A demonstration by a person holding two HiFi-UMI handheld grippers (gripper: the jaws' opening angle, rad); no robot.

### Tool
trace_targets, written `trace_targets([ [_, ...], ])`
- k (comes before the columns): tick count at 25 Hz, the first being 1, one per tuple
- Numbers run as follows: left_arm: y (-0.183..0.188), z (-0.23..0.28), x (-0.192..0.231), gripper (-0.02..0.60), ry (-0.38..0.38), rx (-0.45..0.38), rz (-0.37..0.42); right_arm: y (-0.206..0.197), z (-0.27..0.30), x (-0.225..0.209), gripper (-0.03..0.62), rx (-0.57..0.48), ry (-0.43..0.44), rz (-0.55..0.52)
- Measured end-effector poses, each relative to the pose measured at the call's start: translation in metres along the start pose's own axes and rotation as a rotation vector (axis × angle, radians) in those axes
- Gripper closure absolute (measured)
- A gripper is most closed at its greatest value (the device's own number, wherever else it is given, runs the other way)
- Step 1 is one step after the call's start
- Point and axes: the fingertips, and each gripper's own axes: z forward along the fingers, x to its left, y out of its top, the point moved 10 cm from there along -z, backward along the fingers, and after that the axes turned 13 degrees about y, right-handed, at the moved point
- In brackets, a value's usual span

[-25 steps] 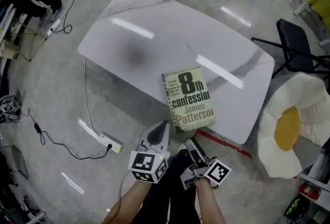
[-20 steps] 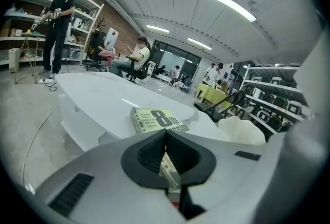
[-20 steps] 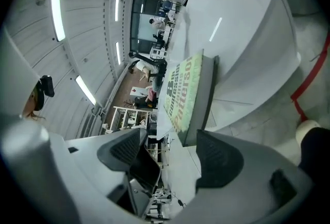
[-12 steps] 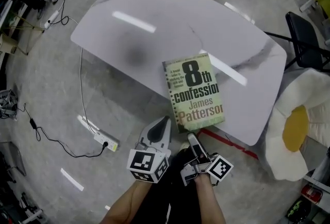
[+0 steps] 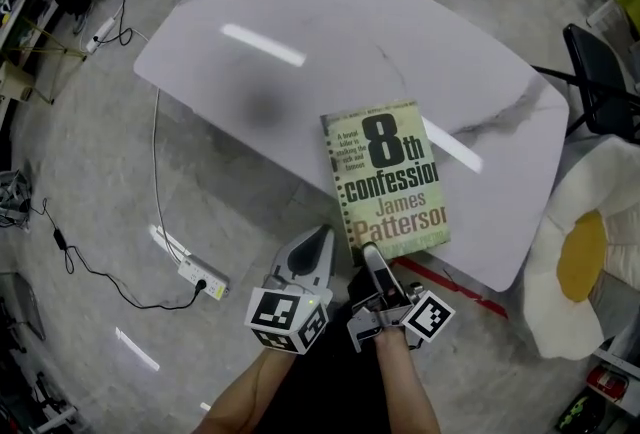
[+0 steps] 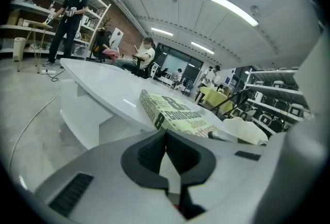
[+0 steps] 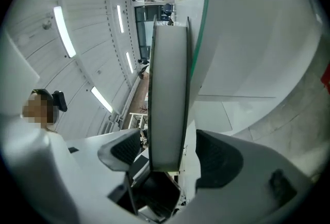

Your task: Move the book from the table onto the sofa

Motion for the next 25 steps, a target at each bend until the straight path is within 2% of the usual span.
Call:
trace_targets([
  [3,-0.003,0.001,0.004,0.571,0.007,-0.004,-0.015,0.003,0.002,-0.002,0.273,-0.046,0.011,-0.005],
  [4,-0.004,0.0,0.005,0.571,0.009,-0.003,-0.015,0.004,0.001,-0.002,0.379,-0.065,0.01,-0.006],
  [5,-0.005,-0.001,0.006,0.571,0.012,0.0,-0.014,0.004,0.001,-0.002,0.419,-0.079,0.007,-0.005],
  [16,-0.005,-0.014,0.001,0.571,0.013,0.028,-0.004,0.001,-0.001,0.007,0.424,-0.108,-0.018,0.005],
  [25,0.03,-0.031,0.0,0.571,0.006,0.003,0.006,-0.001,0.0,0.04,0.425,-0.126,-0.028,-0.017],
])
